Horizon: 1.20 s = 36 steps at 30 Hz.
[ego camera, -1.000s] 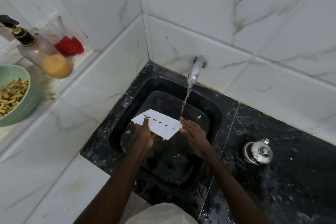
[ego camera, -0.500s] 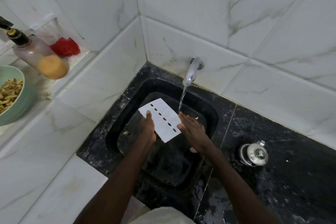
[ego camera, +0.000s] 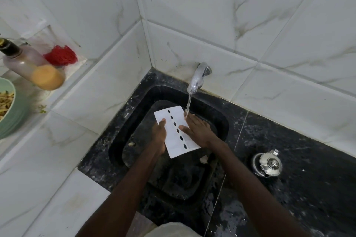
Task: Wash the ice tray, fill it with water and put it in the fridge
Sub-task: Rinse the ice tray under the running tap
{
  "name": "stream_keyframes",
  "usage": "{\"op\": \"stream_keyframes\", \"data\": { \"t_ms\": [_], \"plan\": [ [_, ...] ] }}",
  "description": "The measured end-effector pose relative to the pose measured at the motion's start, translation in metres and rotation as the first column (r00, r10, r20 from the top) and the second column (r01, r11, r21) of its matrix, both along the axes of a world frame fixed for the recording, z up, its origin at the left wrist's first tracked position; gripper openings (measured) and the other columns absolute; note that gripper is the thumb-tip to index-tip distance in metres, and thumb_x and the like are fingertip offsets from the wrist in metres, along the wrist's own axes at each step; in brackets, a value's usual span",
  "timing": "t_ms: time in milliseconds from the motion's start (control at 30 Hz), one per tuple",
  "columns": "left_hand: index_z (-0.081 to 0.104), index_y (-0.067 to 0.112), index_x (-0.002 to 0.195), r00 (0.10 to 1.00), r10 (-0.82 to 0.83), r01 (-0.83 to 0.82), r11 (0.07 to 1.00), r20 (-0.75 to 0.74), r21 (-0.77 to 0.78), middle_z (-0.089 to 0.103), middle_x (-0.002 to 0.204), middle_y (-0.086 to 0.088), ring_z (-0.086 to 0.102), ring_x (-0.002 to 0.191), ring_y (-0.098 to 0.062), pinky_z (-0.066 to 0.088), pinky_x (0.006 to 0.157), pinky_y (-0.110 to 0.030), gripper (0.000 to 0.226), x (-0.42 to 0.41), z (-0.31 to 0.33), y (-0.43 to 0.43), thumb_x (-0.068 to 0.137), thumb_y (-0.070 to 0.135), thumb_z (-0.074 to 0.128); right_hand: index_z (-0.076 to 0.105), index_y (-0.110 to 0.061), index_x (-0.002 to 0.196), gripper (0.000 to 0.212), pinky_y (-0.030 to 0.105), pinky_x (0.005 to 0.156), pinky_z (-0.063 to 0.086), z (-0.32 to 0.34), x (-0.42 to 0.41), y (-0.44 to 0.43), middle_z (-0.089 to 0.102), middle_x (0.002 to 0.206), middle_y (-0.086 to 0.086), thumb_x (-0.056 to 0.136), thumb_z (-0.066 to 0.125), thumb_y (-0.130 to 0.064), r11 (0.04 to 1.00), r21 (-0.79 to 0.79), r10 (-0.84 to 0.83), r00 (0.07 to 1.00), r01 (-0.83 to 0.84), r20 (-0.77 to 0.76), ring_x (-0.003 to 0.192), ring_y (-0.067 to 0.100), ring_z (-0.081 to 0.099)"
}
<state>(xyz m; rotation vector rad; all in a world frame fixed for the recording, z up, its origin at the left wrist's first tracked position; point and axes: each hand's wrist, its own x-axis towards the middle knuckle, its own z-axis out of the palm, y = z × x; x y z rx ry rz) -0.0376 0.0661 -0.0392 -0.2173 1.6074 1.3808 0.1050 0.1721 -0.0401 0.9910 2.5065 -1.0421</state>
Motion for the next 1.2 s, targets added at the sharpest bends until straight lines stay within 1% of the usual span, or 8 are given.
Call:
{"op": "stream_keyframes", "data": {
  "t_ms": [67, 233, 433, 533, 667, 833, 1067, 1200],
  "plan": [
    [0.064, 0.006, 0.134, 0.999, -0.033, 0.033, 0.999, -0.025, 0.000, 0.073, 0.121, -0.017, 0.073, 0.090, -0.029, 0.060, 0.074, -0.040, 0.038, 0.005, 0.000, 0.000, 0.110, 0.031, 0.049, -0.006, -0.025, 0.167, 0.081, 0.051, 0.129, 0.002, 0.003, -0.006, 0.005, -0.005, 0.175, -0.008, 0.104, 0.022, -0.069, 1.000, 0.015, -0.004, 1.000, 0.004, 0.005, 0.162, 0.015, -0.002],
    [0.062, 0.003, 0.137, 0.995, -0.081, 0.082, 0.997, -0.060, 0.012, 0.071, 0.127, -0.022, 0.069, 0.115, -0.043, 0.054, 0.102, -0.059, 0.040, 0.011, 0.004, 0.001, 0.110, 0.029, 0.049, -0.002, -0.019, 0.167, 0.082, 0.052, 0.131, 0.000, 0.009, -0.021, 0.015, -0.004, 0.175, -0.003, 0.105, 0.021, -0.067, 0.997, 0.074, 0.002, 0.999, -0.006, 0.050, 0.162, 0.018, -0.005],
    [0.063, 0.003, 0.135, 0.989, -0.132, 0.131, 0.991, -0.064, -0.023, 0.070, 0.126, -0.024, 0.069, 0.115, -0.045, 0.054, 0.103, -0.060, 0.042, 0.012, 0.005, 0.001, 0.109, 0.034, 0.050, 0.003, -0.017, 0.167, 0.080, 0.051, 0.131, -0.004, 0.016, -0.042, 0.013, -0.003, 0.176, 0.000, 0.106, 0.020, -0.066, 0.982, 0.177, 0.058, 0.995, -0.072, 0.079, 0.162, 0.021, -0.007],
    [0.065, 0.004, 0.132, 0.992, -0.107, 0.106, 0.994, -0.064, -0.031, 0.072, 0.121, -0.023, 0.071, 0.109, -0.044, 0.058, 0.097, -0.059, 0.044, 0.015, 0.005, 0.001, 0.108, 0.038, 0.053, 0.008, -0.017, 0.167, 0.076, 0.052, 0.131, -0.003, 0.018, -0.049, 0.007, 0.000, 0.176, 0.000, 0.108, 0.021, -0.063, 0.968, 0.224, 0.097, 0.993, -0.110, 0.069, 0.162, 0.022, -0.005],
    [0.065, 0.003, 0.132, 0.992, -0.086, 0.083, 0.996, -0.097, -0.029, 0.072, 0.116, -0.023, 0.073, 0.084, -0.033, 0.061, 0.063, -0.039, 0.041, 0.013, 0.002, 0.000, 0.110, 0.033, 0.049, 0.008, -0.016, 0.167, 0.074, 0.052, 0.131, -0.001, 0.017, -0.045, -0.004, 0.002, 0.176, 0.001, 0.109, 0.021, -0.060, 0.960, 0.236, 0.142, 0.989, -0.148, 0.041, 0.162, 0.023, -0.003],
    [0.063, 0.002, 0.134, 0.997, -0.017, 0.014, 0.999, -0.072, -0.043, 0.070, 0.122, -0.025, 0.069, 0.110, -0.046, 0.057, 0.096, -0.061, 0.040, 0.013, 0.007, 0.005, 0.110, 0.030, 0.049, 0.008, -0.018, 0.168, 0.072, 0.050, 0.131, -0.002, 0.013, -0.028, -0.021, 0.003, 0.176, -0.003, 0.109, 0.021, -0.058, 0.962, 0.229, 0.146, 0.989, -0.147, 0.023, 0.162, 0.020, -0.005],
    [0.061, -0.006, 0.135, 0.990, 0.037, -0.033, 0.999, -0.139, 0.031, 0.067, 0.131, -0.027, 0.065, 0.121, -0.045, 0.053, 0.105, -0.053, 0.040, 0.017, 0.017, 0.008, 0.111, 0.021, 0.044, 0.007, -0.024, 0.168, 0.073, 0.050, 0.130, -0.004, 0.019, -0.004, -0.036, 0.002, 0.175, -0.009, 0.107, 0.017, -0.064, 0.967, 0.228, 0.120, 0.992, -0.112, -0.022, 0.162, 0.015, -0.006],
    [0.060, -0.008, 0.135, 0.985, 0.093, -0.092, 0.996, -0.147, 0.016, 0.067, 0.130, -0.028, 0.068, 0.110, -0.040, 0.054, 0.102, -0.051, 0.041, 0.013, 0.024, 0.011, 0.111, 0.022, 0.044, 0.007, -0.025, 0.168, 0.075, 0.049, 0.131, -0.006, 0.026, 0.006, -0.046, 0.000, 0.174, -0.011, 0.106, 0.014, -0.067, 0.964, 0.244, 0.123, 0.991, -0.109, -0.043, 0.161, 0.011, -0.008]
  ]
}}
